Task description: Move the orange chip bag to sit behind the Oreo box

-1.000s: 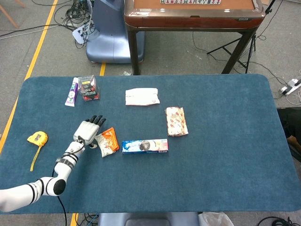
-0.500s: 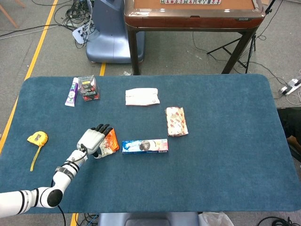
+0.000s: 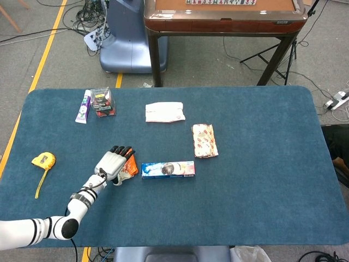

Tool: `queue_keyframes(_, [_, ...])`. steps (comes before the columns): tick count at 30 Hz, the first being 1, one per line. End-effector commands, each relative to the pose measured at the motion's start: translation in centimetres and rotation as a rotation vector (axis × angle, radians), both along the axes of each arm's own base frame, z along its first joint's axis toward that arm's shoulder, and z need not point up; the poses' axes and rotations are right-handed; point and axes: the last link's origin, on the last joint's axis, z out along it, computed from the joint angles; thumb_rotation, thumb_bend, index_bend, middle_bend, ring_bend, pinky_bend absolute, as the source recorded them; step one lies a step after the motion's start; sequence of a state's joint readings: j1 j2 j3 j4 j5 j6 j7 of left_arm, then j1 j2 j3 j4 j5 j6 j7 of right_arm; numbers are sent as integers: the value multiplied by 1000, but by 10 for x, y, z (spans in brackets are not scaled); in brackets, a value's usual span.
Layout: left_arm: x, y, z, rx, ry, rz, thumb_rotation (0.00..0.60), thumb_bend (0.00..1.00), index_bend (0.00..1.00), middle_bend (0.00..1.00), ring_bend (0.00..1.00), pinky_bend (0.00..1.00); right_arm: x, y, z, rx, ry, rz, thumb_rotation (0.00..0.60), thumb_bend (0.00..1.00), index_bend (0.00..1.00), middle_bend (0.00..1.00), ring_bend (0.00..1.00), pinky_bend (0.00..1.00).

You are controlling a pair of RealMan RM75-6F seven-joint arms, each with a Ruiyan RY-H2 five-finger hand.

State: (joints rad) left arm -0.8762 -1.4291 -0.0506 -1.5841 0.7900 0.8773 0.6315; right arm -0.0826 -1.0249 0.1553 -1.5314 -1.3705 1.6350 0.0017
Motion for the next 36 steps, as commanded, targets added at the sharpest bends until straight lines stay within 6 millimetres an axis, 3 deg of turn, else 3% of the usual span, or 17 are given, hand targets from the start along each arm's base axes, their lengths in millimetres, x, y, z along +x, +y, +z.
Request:
queue_keyframes(1, [-4, 3, -4, 19, 11, -4, 600, 37, 0, 0, 0, 0, 0, 0, 0, 0, 0, 1, 600, 0, 320, 401, 345, 491])
queue_keyframes(24, [-22, 30, -11, 87, -35, 96, 600, 37, 0, 0, 0, 0, -1, 0, 0, 4, -1, -4, 600, 0, 320, 401, 345, 491])
queue_keyframes(36, [-21, 50, -15, 157, -75, 82, 600, 37, 0, 0, 0, 0, -1, 0, 0, 2, -3, -5, 600, 0, 320, 400, 345, 491])
